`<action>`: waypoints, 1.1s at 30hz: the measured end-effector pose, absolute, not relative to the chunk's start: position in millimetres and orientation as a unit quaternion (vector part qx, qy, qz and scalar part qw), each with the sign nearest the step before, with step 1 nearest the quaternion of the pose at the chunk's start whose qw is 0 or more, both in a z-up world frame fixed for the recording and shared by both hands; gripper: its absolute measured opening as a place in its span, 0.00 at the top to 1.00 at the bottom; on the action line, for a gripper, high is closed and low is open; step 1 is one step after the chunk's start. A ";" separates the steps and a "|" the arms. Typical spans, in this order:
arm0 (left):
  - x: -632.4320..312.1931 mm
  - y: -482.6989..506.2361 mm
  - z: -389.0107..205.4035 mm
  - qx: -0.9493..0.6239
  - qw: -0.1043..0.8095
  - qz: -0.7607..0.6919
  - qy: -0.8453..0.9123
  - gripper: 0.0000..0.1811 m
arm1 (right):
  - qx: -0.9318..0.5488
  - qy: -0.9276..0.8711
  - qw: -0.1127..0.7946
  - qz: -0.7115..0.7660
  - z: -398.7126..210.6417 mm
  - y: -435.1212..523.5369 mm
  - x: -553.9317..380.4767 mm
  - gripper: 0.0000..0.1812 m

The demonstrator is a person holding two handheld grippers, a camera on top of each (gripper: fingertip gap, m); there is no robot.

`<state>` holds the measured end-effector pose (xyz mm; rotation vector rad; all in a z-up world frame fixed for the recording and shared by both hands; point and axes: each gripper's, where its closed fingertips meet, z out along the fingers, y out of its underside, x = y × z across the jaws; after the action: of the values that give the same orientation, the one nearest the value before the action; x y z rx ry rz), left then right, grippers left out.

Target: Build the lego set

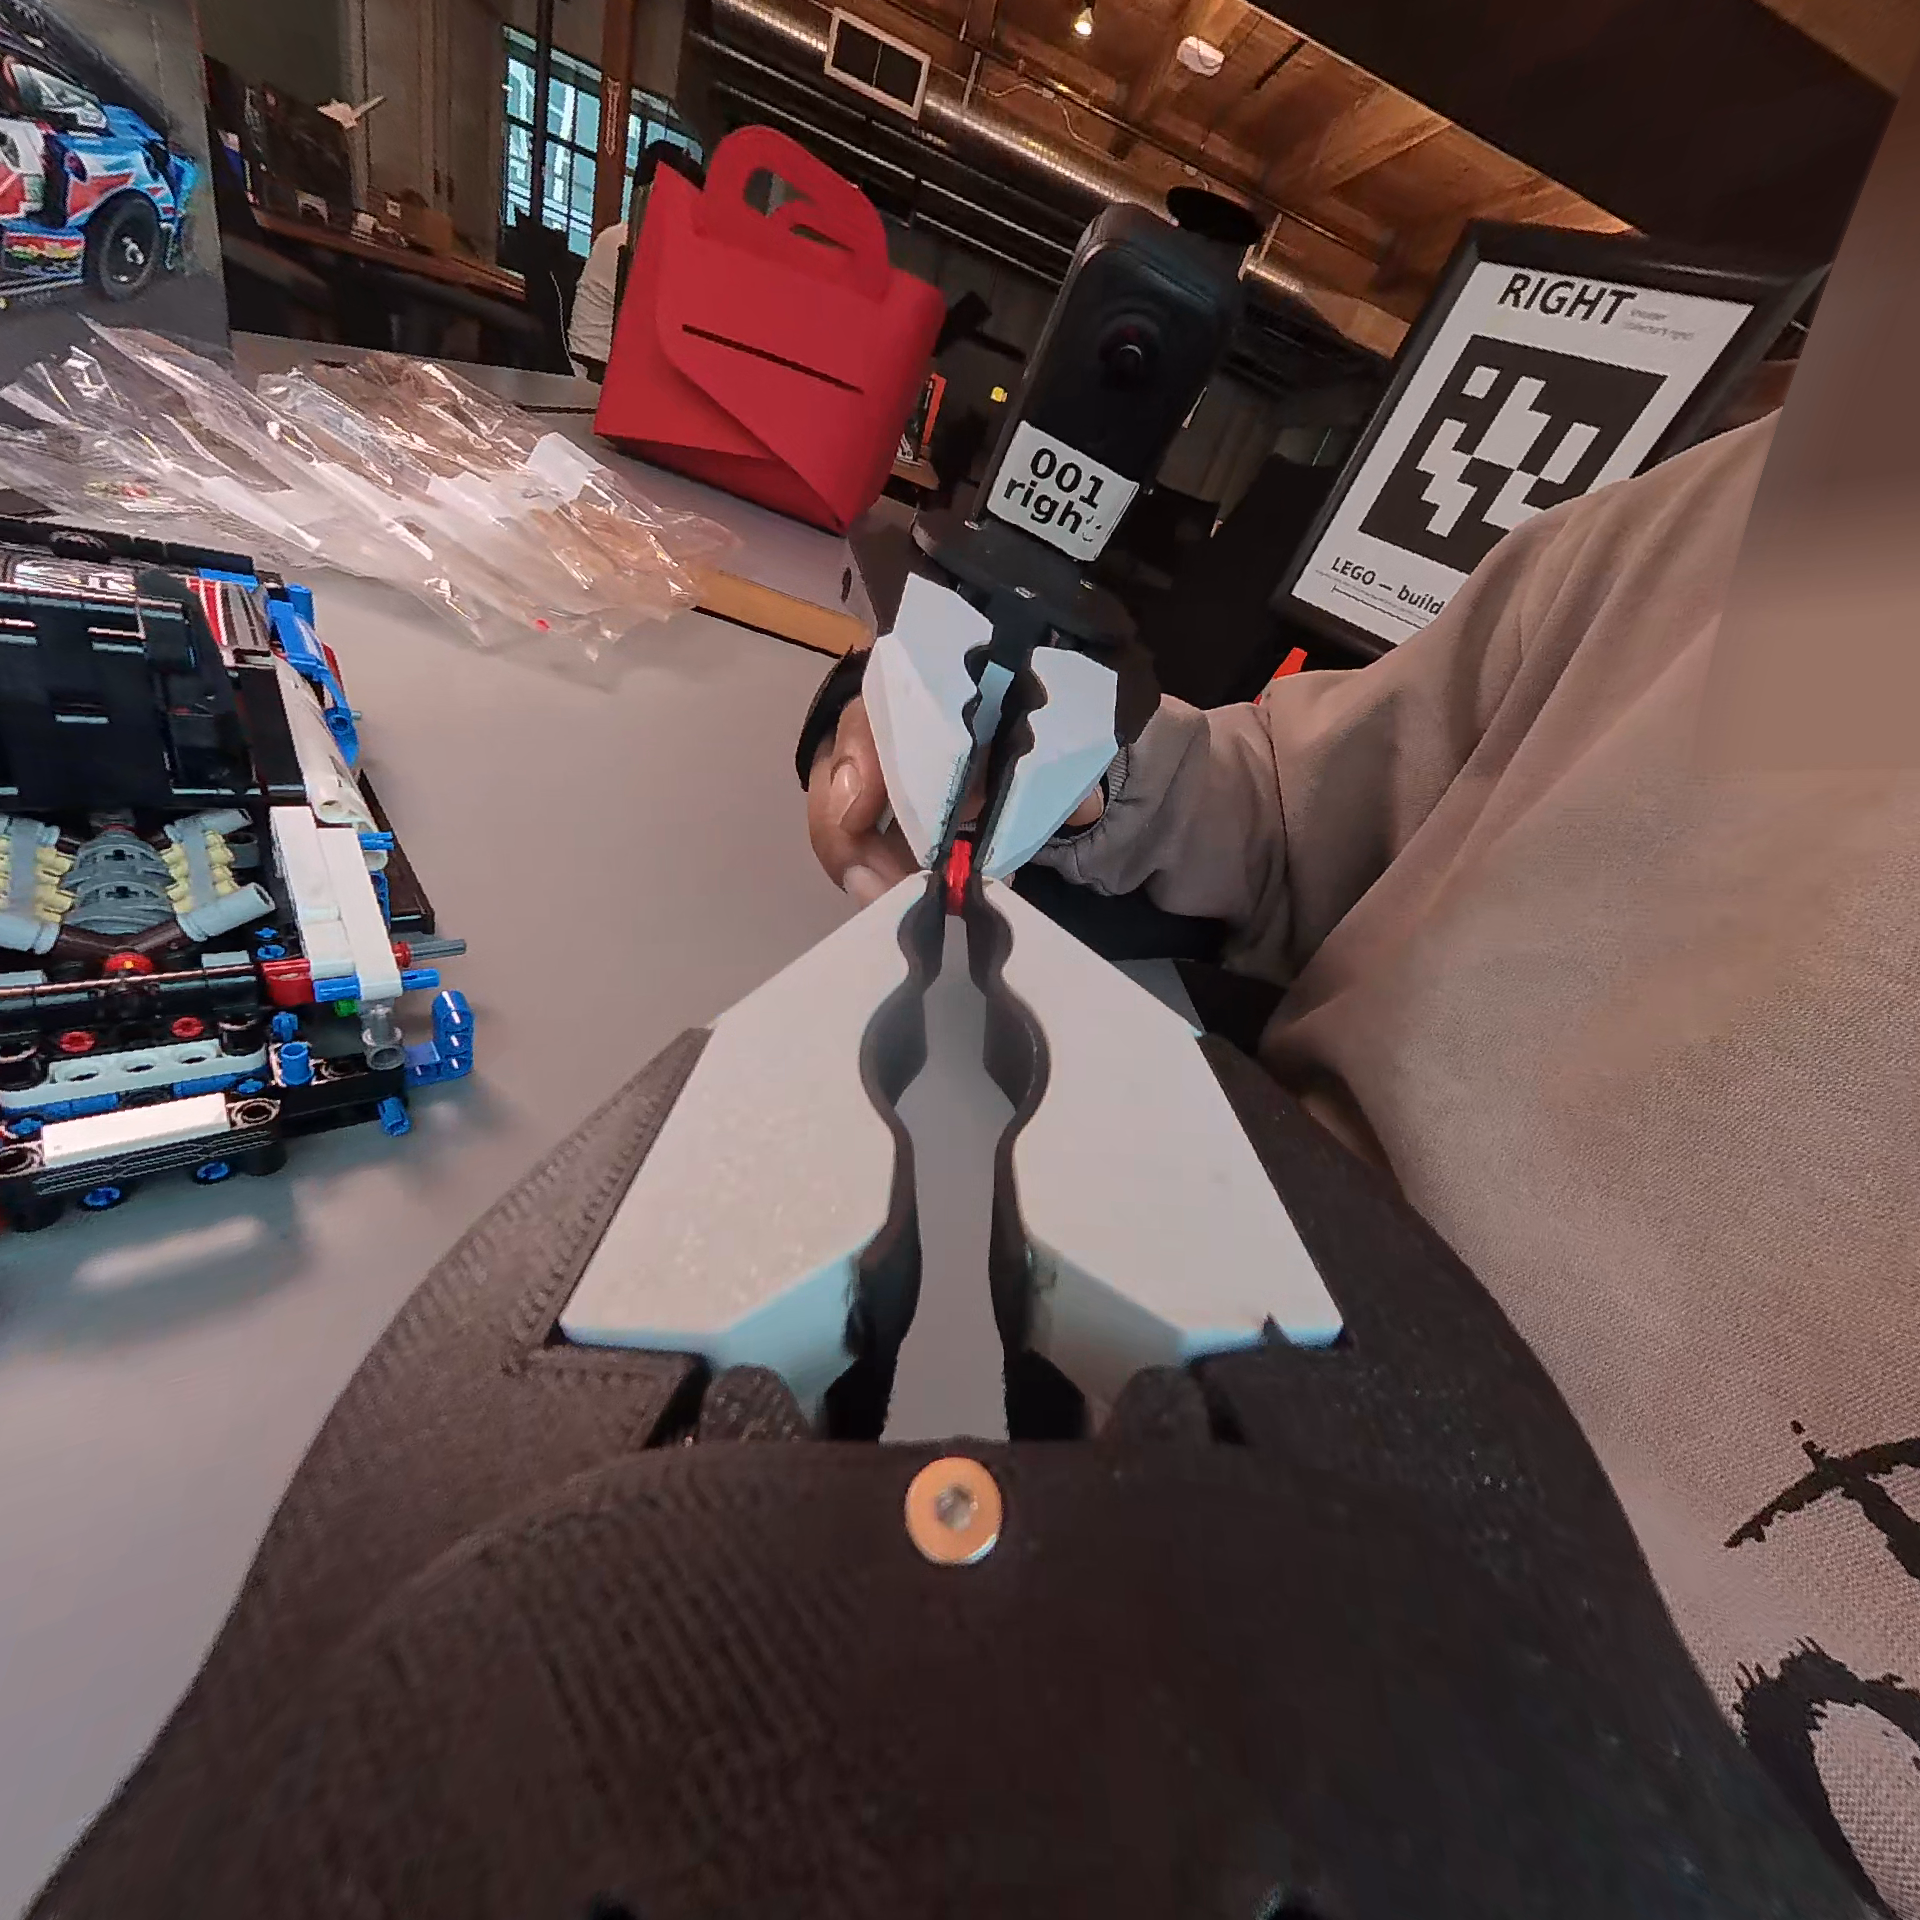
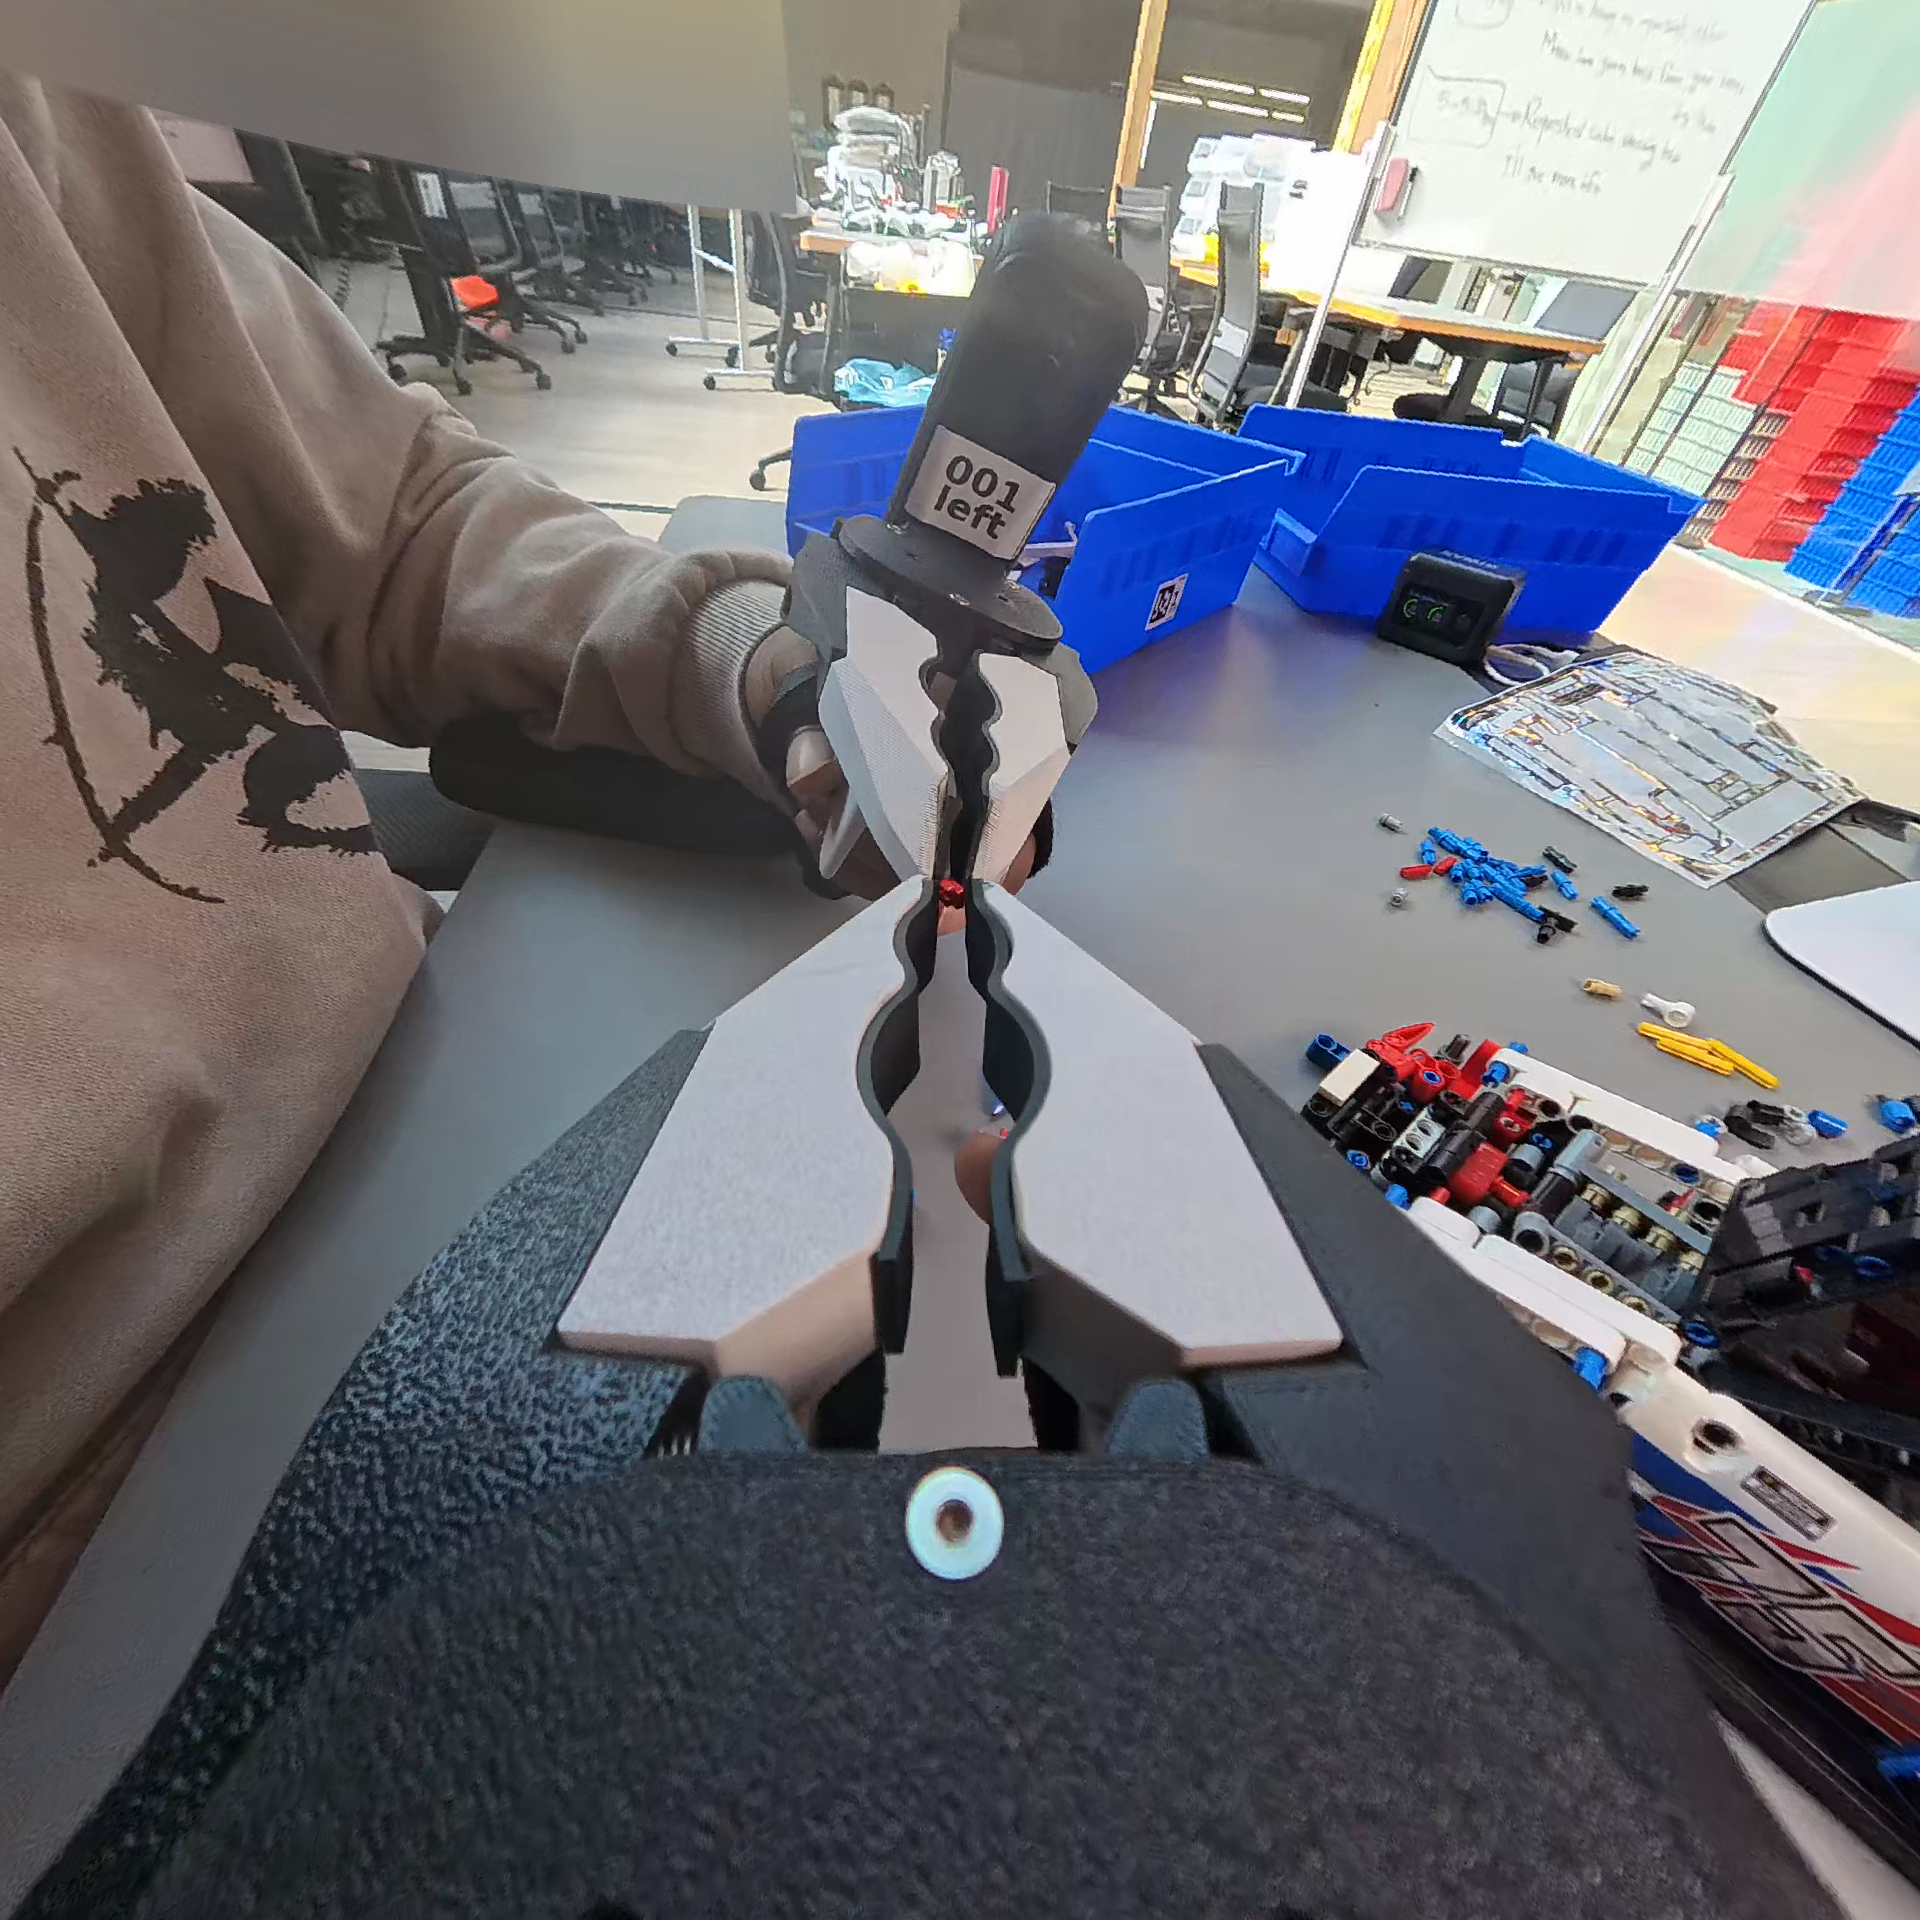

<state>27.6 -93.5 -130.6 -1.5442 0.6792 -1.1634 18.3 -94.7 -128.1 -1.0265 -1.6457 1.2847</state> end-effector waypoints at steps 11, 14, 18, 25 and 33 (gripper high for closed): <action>26.7 -85.8 -165.9 -0.711 0.501 -0.356 0.341 0.98 | -0.490 -0.661 0.312 0.475 -160.5 -87.4 16.1 1.00; 26.2 -85.1 -166.3 -0.710 0.510 -0.332 0.354 0.96 | -0.514 -0.639 0.293 0.492 -160.9 -85.1 14.9 1.00; 22.2 -79.1 -167.2 -0.710 0.535 -0.262 0.375 0.99 | -0.558 -0.585 0.249 0.533 -160.4 -81.4 12.0 1.00; 28.6 -94.6 -144.7 -0.674 0.509 -0.421 0.332 0.99 | -0.469 -0.599 0.291 0.580 -136.9 -96.7 16.8 0.99; 42.4 -119.8 -137.6 -0.633 0.459 -0.514 0.353 0.99 | -0.375 -0.661 0.335 0.557 -130.3 -121.4 28.6 0.99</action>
<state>42.4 -119.8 -137.6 -1.5594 0.8698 -1.2654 28.6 -121.4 -130.3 -0.9786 -1.7262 1.4526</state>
